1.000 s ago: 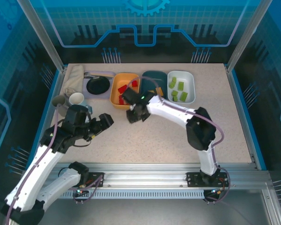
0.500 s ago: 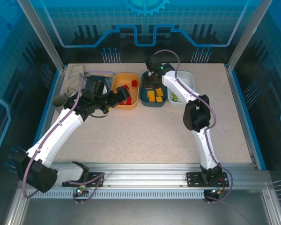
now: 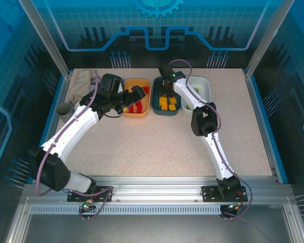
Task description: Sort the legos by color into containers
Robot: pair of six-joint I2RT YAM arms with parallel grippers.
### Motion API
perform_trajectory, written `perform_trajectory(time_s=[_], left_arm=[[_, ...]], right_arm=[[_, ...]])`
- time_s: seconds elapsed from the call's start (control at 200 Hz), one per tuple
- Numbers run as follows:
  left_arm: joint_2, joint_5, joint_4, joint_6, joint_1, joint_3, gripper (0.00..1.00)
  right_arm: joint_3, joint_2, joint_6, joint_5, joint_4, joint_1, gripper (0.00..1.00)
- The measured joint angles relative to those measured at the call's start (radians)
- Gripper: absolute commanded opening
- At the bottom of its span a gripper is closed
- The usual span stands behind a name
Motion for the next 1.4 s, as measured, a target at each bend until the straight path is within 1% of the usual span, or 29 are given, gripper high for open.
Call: perform_trajectory(time_s=[0.055, 0.18, 0.31, 0.41, 0.475, 0.55, 0.575, 0.58, 0.59, 0.595, 0.61, 0.77, 0.885, 0.975, 1.065, 1.115, 1.17, 1.23, 1.286, 1.346, 1.401], left_arm=[[0.002, 0.0, 0.002, 0.0, 0.0, 0.0, 0.98], [0.005, -0.002, -0.008, 0.0, 0.0, 0.011, 0.98], [0.005, -0.022, -0.046, 0.0, 0.0, 0.048, 0.98], [-0.001, -0.05, -0.083, 0.0, 0.001, 0.066, 0.99], [-0.016, -0.066, -0.117, 0.005, 0.001, 0.066, 0.99], [-0.046, -0.081, -0.16, 0.019, 0.001, 0.066, 0.99], [-0.059, -0.086, -0.172, 0.023, 0.001, 0.066, 0.99], [-0.063, -0.086, -0.175, 0.024, 0.001, 0.066, 0.99], [-0.071, -0.088, -0.18, 0.024, 0.001, 0.065, 0.99], [-0.073, -0.089, -0.181, 0.025, 0.001, 0.065, 0.99], [-0.082, -0.09, -0.188, 0.027, 0.002, 0.064, 0.99], [-0.23, -0.123, -0.242, 0.082, 0.004, 0.01, 0.99], [-0.32, -0.196, -0.289, 0.139, 0.003, -0.045, 0.99], [-0.363, -0.3, -0.321, 0.168, 0.003, -0.097, 0.99], [-0.388, -0.468, -0.328, 0.186, 0.004, -0.177, 0.99], [-0.402, -0.54, -0.284, 0.223, 0.005, -0.248, 0.99], [-0.421, -0.602, -0.197, 0.301, 0.006, -0.36, 0.99], [-0.425, -0.644, -0.096, 0.39, 0.009, -0.472, 0.99], [-0.408, -0.661, -0.005, 0.472, 0.024, -0.561, 0.99], [-0.367, -0.661, 0.075, 0.542, 0.059, -0.618, 0.99], [-0.313, -0.648, 0.156, 0.589, 0.11, -0.648, 0.99]], right_arm=[[0.005, 0.0, 0.002, -0.006, -0.006, -0.004, 0.56], [0.023, -0.001, -0.001, -0.017, -0.009, -0.006, 0.63], [0.023, -0.026, -0.006, -0.016, -0.026, -0.003, 0.66], [-0.042, -0.116, -0.005, -0.008, -0.032, 0.007, 0.69], [-0.156, -0.235, -0.003, 0.007, -0.009, 0.02, 0.72], [-0.338, -0.426, 0.006, 0.033, 0.031, 0.039, 0.78], [-0.396, -0.487, 0.004, 0.039, 0.049, 0.045, 0.83], [-0.414, -0.507, 0.008, 0.043, 0.052, 0.047, 0.86], [-0.434, -0.531, 0.014, 0.047, 0.058, 0.048, 0.95], [-0.455, -0.554, 0.011, 0.047, 0.066, 0.05, 0.97], [-0.486, -0.585, 0.008, 0.05, 0.075, 0.054, 0.99], [-0.896, -1.019, 0.016, 0.117, 0.193, 0.065, 1.0], [-1.138, -1.233, 0.005, 0.192, 0.214, 0.065, 1.0], [-1.255, -1.313, 0.01, 0.267, 0.191, 0.06, 1.0], [-1.369, -1.357, 0.006, 0.317, 0.203, 0.014, 1.0], [-1.468, -1.393, -0.011, 0.312, 0.259, -0.03, 1.0], [-1.603, -1.449, -0.038, 0.326, 0.35, -0.089, 1.0], [-1.744, -1.506, -0.083, 0.357, 0.456, -0.132, 1.0], [-1.835, -1.526, -0.137, 0.38, 0.541, -0.148, 1.0], [-1.868, -1.502, -0.198, 0.389, 0.603, -0.156, 1.0], [-1.869, -1.453, -0.253, 0.387, 0.676, -0.167, 1.0]])
